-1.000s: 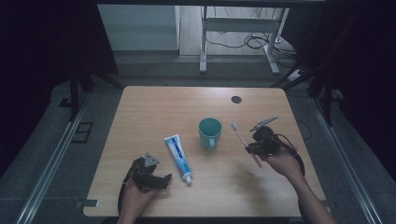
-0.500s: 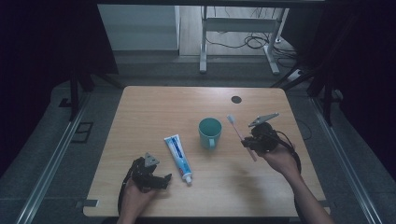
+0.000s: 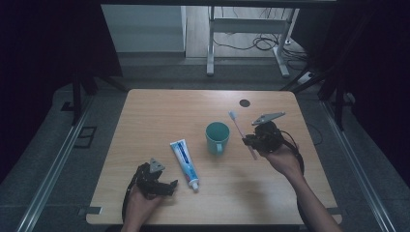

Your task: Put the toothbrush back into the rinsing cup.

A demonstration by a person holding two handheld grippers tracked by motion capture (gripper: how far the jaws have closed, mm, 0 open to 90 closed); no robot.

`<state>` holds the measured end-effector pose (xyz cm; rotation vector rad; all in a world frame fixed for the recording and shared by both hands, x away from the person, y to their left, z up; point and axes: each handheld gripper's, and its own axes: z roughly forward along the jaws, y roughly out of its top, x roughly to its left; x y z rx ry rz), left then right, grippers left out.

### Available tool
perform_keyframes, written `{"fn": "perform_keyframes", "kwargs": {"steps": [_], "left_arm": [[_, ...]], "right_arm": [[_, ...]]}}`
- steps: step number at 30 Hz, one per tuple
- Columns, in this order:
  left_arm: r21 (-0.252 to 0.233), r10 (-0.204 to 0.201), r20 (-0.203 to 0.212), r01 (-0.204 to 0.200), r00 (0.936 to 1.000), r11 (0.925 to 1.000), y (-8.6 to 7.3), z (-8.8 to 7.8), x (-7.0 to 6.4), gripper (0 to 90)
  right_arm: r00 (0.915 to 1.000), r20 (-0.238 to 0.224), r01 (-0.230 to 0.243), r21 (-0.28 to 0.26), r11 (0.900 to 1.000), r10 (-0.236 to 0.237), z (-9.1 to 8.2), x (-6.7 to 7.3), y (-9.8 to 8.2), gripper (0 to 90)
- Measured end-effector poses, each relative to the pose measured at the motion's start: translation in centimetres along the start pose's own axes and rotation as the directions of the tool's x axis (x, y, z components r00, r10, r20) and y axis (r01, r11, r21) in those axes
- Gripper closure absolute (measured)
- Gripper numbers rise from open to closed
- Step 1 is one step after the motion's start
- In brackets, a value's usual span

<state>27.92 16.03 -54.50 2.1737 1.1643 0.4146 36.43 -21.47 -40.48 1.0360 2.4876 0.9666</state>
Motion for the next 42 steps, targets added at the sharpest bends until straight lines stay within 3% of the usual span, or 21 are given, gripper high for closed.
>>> {"fn": "perform_keyframes", "kwargs": {"steps": [21,42], "left_arm": [[0.002,0.003,0.001,-0.003,1.0000,1.0000,0.0,0.0,0.0,0.3],[0.004,0.002,-0.001,-0.002,1.0000,1.0000,0.0,0.0,0.0,0.3]], "right_arm": [[0.9998,-0.013,-0.018,-0.143,0.990,0.016,0.9,0.3,2.7,78.9],[0.9980,-0.033,-0.059,-0.230,0.971,0.053,2.0,0.3,4.2,78.9]]}}
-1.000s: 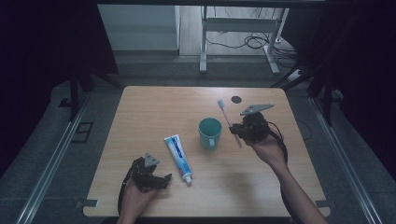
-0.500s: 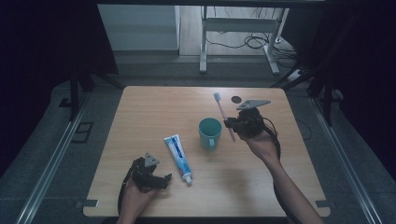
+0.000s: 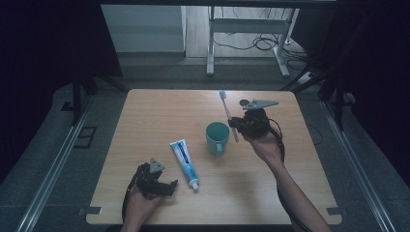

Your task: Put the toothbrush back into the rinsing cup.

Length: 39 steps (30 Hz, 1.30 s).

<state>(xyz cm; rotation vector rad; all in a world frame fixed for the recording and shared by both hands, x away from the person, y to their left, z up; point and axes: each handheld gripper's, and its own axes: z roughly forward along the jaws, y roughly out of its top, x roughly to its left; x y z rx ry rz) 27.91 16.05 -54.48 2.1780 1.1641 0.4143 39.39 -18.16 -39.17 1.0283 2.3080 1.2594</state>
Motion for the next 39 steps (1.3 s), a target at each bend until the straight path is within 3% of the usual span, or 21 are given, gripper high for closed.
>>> {"fn": "perform_keyframes", "kwargs": {"steps": [20,39], "left_arm": [[0.000,-0.003,0.000,0.003,1.0000,1.0000,0.0,0.0,0.0,0.3],[-0.001,-0.002,0.001,0.002,1.0000,1.0000,0.0,0.0,0.0,0.3]], "right_arm": [[1.0000,-0.008,0.001,-0.040,0.999,-0.001,2.5,1.1,1.0,78.9],[0.9999,-0.008,-0.012,-0.032,0.999,0.011,5.3,1.2,-0.5,78.9]]}}
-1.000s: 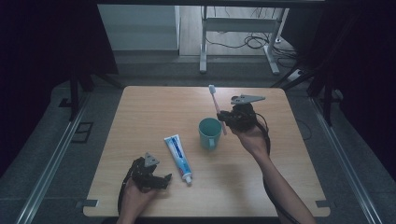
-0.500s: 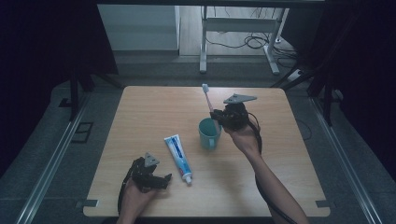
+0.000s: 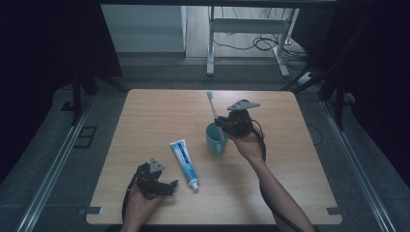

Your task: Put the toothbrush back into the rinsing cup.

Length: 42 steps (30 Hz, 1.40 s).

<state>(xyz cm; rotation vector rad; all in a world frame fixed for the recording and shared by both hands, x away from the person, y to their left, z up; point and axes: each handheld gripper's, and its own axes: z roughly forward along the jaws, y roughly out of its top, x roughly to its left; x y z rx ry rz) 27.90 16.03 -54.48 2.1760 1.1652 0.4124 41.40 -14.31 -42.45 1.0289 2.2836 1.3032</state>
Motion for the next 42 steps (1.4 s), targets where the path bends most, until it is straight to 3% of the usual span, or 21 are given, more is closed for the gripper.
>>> {"fn": "perform_keyframes", "kwargs": {"steps": [26,42], "left_arm": [[0.001,0.001,-0.001,-0.001,1.0000,1.0000,0.0,0.0,0.0,0.3],[0.000,0.000,-0.001,0.000,1.0000,1.0000,0.0,0.0,0.0,0.3]], "right_arm": [[0.9996,0.002,-0.030,0.070,0.997,0.030,3.4,-0.4,-3.6,78.7],[0.9994,-0.011,-0.032,0.116,0.993,0.034,4.0,-0.5,-3.9,77.7]]}}
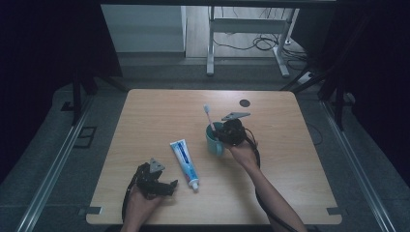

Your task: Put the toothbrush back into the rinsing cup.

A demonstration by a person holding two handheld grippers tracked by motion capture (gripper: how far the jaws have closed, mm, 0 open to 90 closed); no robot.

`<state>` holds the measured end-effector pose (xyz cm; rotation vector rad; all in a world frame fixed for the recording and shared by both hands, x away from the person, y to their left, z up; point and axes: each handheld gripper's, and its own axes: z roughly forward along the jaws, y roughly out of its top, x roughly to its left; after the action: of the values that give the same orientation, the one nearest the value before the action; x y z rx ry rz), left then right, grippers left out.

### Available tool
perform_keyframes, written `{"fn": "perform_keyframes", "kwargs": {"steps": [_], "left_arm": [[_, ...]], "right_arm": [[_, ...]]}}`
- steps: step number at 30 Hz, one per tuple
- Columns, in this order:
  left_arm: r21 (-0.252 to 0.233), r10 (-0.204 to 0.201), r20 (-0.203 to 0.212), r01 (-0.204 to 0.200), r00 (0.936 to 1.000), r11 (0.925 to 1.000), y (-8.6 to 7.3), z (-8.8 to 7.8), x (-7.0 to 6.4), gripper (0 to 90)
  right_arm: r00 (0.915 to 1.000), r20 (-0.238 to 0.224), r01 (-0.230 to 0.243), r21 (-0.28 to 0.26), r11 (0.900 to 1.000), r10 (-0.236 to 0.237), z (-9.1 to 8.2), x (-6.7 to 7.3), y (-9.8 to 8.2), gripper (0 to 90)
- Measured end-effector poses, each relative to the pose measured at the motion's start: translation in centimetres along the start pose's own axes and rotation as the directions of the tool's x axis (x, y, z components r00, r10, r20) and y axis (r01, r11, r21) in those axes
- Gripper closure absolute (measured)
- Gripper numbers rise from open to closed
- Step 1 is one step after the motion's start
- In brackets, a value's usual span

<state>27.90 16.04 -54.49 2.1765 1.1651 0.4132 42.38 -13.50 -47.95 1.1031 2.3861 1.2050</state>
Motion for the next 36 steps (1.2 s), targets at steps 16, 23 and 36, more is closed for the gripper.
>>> {"fn": "perform_keyframes", "kwargs": {"steps": [16,23,36], "left_arm": [[0.001,0.000,-0.001,0.000,1.0000,1.0000,0.0,0.0,0.0,0.3],[-0.001,-0.001,0.001,0.001,1.0000,1.0000,0.0,0.0,0.0,0.3],[-0.001,0.000,0.001,0.000,1.0000,1.0000,0.0,0.0,0.0,0.3]], "right_arm": [[0.9999,0.008,0.014,0.001,1.000,-0.014,-1.1,0.0,0.5,69.9],[0.9988,0.002,0.048,-0.009,0.999,-0.048,-2.4,0.4,1.2,58.9],[0.9958,-0.032,0.087,0.030,0.996,-0.086,-4.3,0.7,1.1,37.6]]}}
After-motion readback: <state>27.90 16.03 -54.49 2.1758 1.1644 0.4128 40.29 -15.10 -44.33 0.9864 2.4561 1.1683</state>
